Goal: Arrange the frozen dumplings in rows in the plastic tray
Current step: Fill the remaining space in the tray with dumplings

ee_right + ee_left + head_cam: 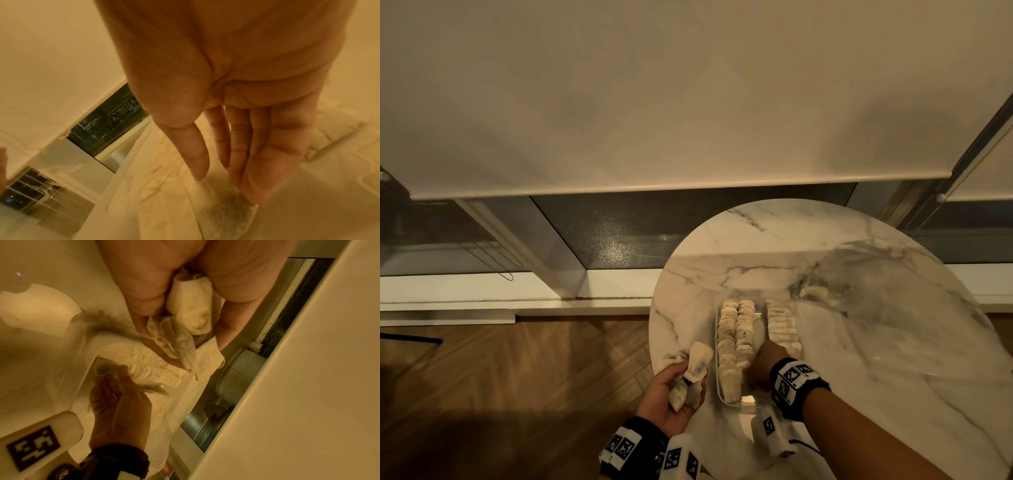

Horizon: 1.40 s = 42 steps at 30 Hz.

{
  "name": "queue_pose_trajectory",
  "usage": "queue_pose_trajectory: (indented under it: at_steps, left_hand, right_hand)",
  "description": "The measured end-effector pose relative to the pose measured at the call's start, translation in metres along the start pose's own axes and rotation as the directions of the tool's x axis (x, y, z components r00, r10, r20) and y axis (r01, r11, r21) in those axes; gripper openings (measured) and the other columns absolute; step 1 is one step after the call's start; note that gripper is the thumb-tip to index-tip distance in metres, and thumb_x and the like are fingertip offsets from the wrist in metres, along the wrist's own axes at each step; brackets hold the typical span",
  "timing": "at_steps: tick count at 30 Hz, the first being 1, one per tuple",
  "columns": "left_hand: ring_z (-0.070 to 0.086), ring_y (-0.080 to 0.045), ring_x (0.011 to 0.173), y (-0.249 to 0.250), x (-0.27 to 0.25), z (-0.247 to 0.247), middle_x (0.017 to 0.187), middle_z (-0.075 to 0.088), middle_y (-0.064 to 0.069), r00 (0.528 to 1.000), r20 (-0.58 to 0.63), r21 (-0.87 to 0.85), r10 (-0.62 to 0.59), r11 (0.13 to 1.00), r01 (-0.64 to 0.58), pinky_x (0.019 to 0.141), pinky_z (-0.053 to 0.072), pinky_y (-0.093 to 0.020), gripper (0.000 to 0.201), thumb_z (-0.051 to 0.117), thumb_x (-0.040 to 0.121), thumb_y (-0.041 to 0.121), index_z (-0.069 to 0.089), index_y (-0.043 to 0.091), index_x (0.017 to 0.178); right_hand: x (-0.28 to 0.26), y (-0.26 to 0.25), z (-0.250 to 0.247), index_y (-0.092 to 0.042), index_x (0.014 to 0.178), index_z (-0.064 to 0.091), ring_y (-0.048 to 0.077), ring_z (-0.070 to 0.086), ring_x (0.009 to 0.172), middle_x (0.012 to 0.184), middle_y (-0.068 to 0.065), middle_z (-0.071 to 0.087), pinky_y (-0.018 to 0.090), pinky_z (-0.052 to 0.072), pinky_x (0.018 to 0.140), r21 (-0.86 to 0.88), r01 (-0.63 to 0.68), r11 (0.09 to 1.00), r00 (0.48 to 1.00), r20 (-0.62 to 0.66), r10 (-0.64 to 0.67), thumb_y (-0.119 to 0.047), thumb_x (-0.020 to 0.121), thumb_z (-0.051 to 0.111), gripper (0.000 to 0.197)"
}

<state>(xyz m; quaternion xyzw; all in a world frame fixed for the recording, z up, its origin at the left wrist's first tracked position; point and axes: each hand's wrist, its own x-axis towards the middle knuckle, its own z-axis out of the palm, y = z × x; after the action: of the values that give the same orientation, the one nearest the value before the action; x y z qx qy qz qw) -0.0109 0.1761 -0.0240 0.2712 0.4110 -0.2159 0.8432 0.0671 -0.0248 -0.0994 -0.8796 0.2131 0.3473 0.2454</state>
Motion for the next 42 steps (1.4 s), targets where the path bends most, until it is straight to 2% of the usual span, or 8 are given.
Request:
queue_pose_trajectory:
  at_steps: [13, 17, 21, 25, 28, 31, 36, 42]
  left_hand:
    - [0.065, -0.028, 0.066, -0.004, 0.002, 0.002, 0.086, 0.069, -0.022, 1.000, 0.009, 0.018, -0.002, 1.000, 0.002, 0.049, 0.056, -0.031, 0.021, 0.064, 0.076, 0.011, 0.071, 0.000, 0.092]
    - [0.063, -0.028, 0.073, -0.005, 0.005, 0.003, 0.089, 0.069, -0.021, 1.000, 0.009, 0.040, 0.010, 0.999, -0.011, 0.054, 0.056, -0.031, 0.027, 0.065, 0.073, 0.012, 0.069, 0.001, 0.097]
    - [0.063, -0.027, 0.075, -0.005, 0.005, 0.005, 0.090, 0.069, -0.020, 0.999, 0.041, 0.065, 0.030, 0.997, -0.032, 0.057, 0.054, -0.031, 0.036, 0.068, 0.070, 0.012, 0.067, 0.002, 0.104]
    - [0.065, -0.027, 0.081, -0.010, 0.004, 0.009, 0.104, 0.067, -0.020, 0.990, 0.112, 0.155, 0.086, 0.983, -0.103, 0.065, 0.052, -0.034, 0.047, 0.071, 0.074, 0.014, 0.066, 0.002, 0.120]
    - [0.068, -0.030, 0.089, -0.012, 0.003, 0.016, 0.116, 0.067, -0.023, 0.973, 0.202, 0.211, 0.115, 0.965, -0.158, 0.067, 0.054, -0.035, 0.044, 0.067, 0.082, 0.013, 0.064, 0.002, 0.125]
    - [0.068, -0.035, 0.095, -0.012, 0.001, 0.024, 0.118, 0.065, -0.029, 0.953, 0.268, 0.239, 0.144, 0.948, -0.211, 0.070, 0.056, -0.037, 0.041, 0.064, 0.085, 0.008, 0.062, -0.003, 0.125]
    - [0.068, -0.032, 0.090, -0.012, 0.000, 0.029, 0.114, 0.065, -0.028, 0.940, 0.314, 0.225, 0.135, 0.951, -0.212, 0.064, 0.055, -0.034, 0.032, 0.063, 0.089, 0.009, 0.064, -0.001, 0.118]
    - [0.070, -0.030, 0.090, -0.009, 0.002, 0.027, 0.120, 0.066, -0.025, 0.962, 0.266, 0.171, 0.064, 0.979, -0.112, 0.068, 0.059, -0.036, 0.034, 0.058, 0.093, 0.015, 0.063, 0.000, 0.123]
  right_hand:
    - [0.006, 0.006, -0.008, -0.011, 0.113, 0.066, 0.024, 0.067, 0.100, 0.114, 0.010, 0.069, 0.027, 0.055, 0.076, 0.070, 0.021, 0.997, 1.000, 0.001, -0.021, -0.032, 0.077, 0.073, 0.042]
    - [-0.008, 0.005, -0.020, -0.006, 0.105, 0.065, 0.027, 0.073, 0.082, 0.097, 0.013, 0.073, 0.038, 0.062, 0.073, 0.208, 0.040, 0.977, 0.998, 0.034, -0.048, -0.025, 0.081, 0.074, 0.032]
    - [-0.048, -0.002, -0.044, -0.012, 0.093, 0.067, 0.020, 0.070, 0.063, 0.079, 0.010, 0.074, 0.031, 0.060, 0.058, 0.394, 0.198, 0.897, 0.979, -0.043, -0.197, -0.029, 0.090, 0.068, 0.017]
    - [-0.103, -0.019, -0.065, -0.017, 0.096, 0.069, 0.018, 0.067, 0.067, 0.088, 0.013, 0.074, 0.030, 0.051, 0.056, 0.624, 0.317, 0.714, 0.911, 0.008, -0.411, -0.042, 0.091, 0.066, 0.026]
    - [-0.123, -0.026, -0.069, -0.021, 0.104, 0.069, 0.022, 0.072, 0.077, 0.098, 0.011, 0.073, 0.028, 0.053, 0.056, 0.659, 0.316, 0.682, 0.872, 0.081, -0.482, -0.047, 0.086, 0.072, 0.032]
    - [-0.125, -0.023, -0.068, -0.022, 0.109, 0.068, 0.020, 0.072, 0.079, 0.101, 0.010, 0.071, 0.026, 0.053, 0.056, 0.625, 0.383, 0.680, 0.830, 0.090, -0.550, -0.038, 0.081, 0.080, 0.034]
    - [-0.125, -0.015, -0.071, -0.008, 0.090, 0.072, 0.013, 0.065, 0.071, 0.083, 0.006, 0.072, 0.024, 0.050, 0.055, 0.617, 0.482, 0.623, 0.790, 0.001, -0.613, -0.019, 0.083, 0.079, 0.015]
    - [-0.127, -0.006, -0.078, -0.001, 0.086, 0.062, 0.015, 0.061, 0.056, 0.069, 0.011, 0.064, 0.024, 0.049, 0.050, 0.833, 0.279, 0.478, 0.831, 0.040, -0.555, 0.001, 0.084, 0.073, 0.011]
